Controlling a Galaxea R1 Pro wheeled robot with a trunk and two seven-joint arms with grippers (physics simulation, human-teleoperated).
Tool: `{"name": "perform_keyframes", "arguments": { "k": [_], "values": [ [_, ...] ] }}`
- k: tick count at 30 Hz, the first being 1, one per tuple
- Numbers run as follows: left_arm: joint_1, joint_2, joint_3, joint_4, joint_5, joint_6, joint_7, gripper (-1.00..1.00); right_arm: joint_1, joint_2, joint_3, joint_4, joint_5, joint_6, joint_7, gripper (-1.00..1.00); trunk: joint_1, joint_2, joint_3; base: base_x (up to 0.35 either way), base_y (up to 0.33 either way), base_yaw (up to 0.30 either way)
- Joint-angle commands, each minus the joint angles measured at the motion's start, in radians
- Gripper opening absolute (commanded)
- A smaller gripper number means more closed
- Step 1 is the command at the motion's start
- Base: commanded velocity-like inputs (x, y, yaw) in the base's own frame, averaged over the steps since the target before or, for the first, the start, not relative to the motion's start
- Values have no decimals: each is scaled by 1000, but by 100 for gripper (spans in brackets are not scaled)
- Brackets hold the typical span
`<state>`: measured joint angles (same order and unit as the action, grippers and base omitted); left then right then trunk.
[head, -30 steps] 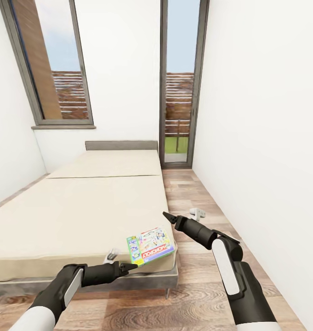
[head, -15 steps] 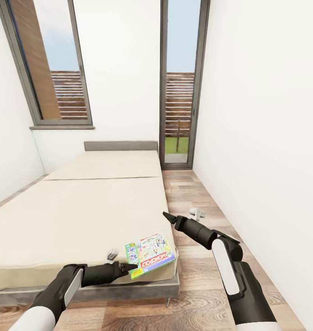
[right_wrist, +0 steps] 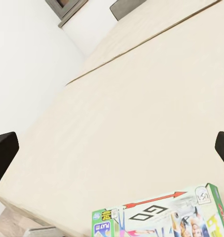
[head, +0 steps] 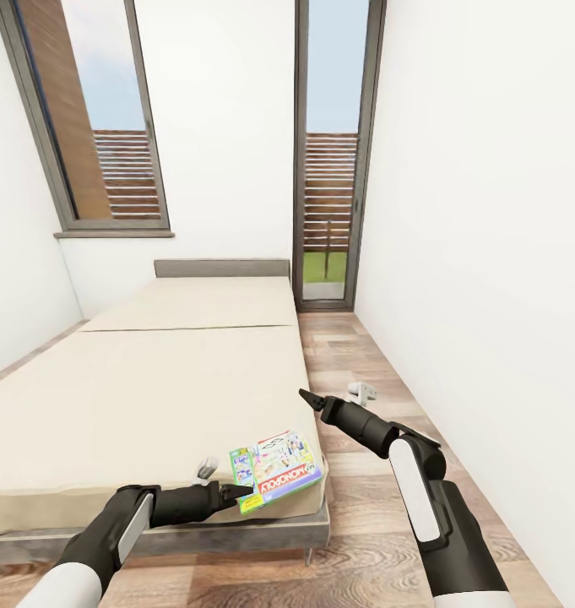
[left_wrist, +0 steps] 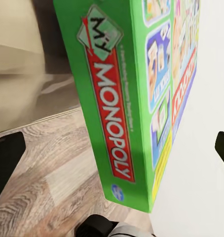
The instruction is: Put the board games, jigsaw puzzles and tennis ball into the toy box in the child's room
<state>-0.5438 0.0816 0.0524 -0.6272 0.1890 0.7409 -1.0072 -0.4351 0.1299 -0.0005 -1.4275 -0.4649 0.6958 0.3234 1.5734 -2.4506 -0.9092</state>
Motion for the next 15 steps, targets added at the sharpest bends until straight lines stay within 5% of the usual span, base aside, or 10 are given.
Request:
{"name": "perform_keyframes", "arguments": {
  "k": [1, 15],
  "values": [
    [-1, 0, 3, 0, 9, -8, -1, 100, -1, 0, -1, -1, -1, 5, 2, 100, 0, 0, -1, 0, 0, 0],
    [-1, 0, 3, 0, 9, -8, -3, 100, -1, 0, -1, -1, -1, 5, 1, 100, 0, 0, -1, 0, -62, 0]
  ]
}}
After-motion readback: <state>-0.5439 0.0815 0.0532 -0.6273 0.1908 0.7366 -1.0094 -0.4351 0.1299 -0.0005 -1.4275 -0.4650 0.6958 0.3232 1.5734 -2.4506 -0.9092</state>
